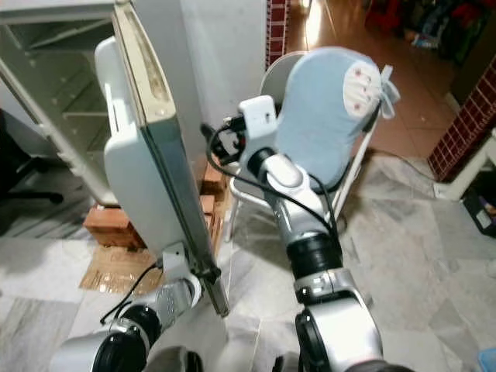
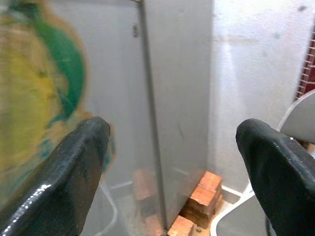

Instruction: Restocking fridge

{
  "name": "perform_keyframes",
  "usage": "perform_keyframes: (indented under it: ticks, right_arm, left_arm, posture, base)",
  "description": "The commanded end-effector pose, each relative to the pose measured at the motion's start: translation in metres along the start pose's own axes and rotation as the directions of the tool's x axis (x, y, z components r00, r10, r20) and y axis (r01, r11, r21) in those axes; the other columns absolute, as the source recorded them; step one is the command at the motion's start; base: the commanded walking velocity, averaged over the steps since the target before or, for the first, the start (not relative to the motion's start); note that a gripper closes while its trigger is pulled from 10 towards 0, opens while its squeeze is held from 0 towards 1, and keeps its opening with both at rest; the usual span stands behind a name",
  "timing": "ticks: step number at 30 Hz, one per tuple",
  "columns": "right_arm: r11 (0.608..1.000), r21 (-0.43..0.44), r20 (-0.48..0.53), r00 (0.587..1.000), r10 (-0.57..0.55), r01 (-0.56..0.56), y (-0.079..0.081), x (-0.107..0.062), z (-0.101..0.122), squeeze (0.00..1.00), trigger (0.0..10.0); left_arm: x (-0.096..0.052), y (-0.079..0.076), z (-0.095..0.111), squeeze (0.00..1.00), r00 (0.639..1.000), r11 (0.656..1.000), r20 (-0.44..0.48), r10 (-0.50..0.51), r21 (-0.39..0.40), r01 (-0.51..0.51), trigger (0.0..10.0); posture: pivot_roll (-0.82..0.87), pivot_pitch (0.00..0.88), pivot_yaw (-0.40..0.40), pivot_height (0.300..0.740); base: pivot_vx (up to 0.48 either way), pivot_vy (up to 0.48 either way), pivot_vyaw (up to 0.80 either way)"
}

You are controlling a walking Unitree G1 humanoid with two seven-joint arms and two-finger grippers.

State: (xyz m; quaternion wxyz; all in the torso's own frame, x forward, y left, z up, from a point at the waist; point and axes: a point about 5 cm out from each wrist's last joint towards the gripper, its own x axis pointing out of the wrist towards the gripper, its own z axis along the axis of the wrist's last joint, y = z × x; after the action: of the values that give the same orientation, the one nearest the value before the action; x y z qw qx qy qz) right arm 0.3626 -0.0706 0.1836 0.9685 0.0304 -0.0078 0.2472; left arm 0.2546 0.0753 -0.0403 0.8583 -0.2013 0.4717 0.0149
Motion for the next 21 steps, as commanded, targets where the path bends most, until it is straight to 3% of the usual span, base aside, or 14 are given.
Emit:
perform_keyframes:
  ticks: [1, 9, 17, 21]
  right_arm:
    - [1.000, 0.004, 0.000, 1.000, -0.027, 0.027, 0.002, 0.005, 0.002, 0.00, 10.0]
    - [0.990, 0.031, -0.035, 0.990, -0.136, 0.137, -0.012, 0.007, -0.005, 0.00, 10.0]
    - [0.989, 0.035, -0.047, 0.989, -0.143, 0.145, -0.014, 0.005, -0.012, 0.00, 10.0]
    - [0.989, 0.038, -0.050, 0.988, -0.144, 0.146, -0.013, 0.006, -0.014, 0.00, 10.0]
  left_arm:
    - [-0.005, 0.021, 0.038, 0.00, 0.985, 0.996, 0.145, 0.095, -0.016, -0.093, 10.0]
    - [-0.008, 0.019, 0.051, 0.00, 0.978, 0.996, 0.193, 0.085, -0.005, -0.085, 10.0]
    - [-0.010, 0.026, 0.052, 0.00, 0.977, 0.993, 0.187, 0.108, 0.026, -0.115, 10.0]
    - [-0.012, 0.031, 0.054, 0.00, 0.971, 0.992, 0.208, 0.119, 0.006, -0.123, 10.0]
  posture:
    - [-0.08, 0.000, 0.045, 0.740]
    - [-0.07, 0.000, 0.048, 0.740]
    - [-0.07, 0.000, 0.056, 0.740]
    - [-0.07, 0.000, 0.059, 0.740]
  base:
    - [0.000, 0.465, 0.00]
    - [0.000, 0.344, 0.00]
    - [0.000, 0.462, 0.00]
    - [0.000, 0.461, 0.00]
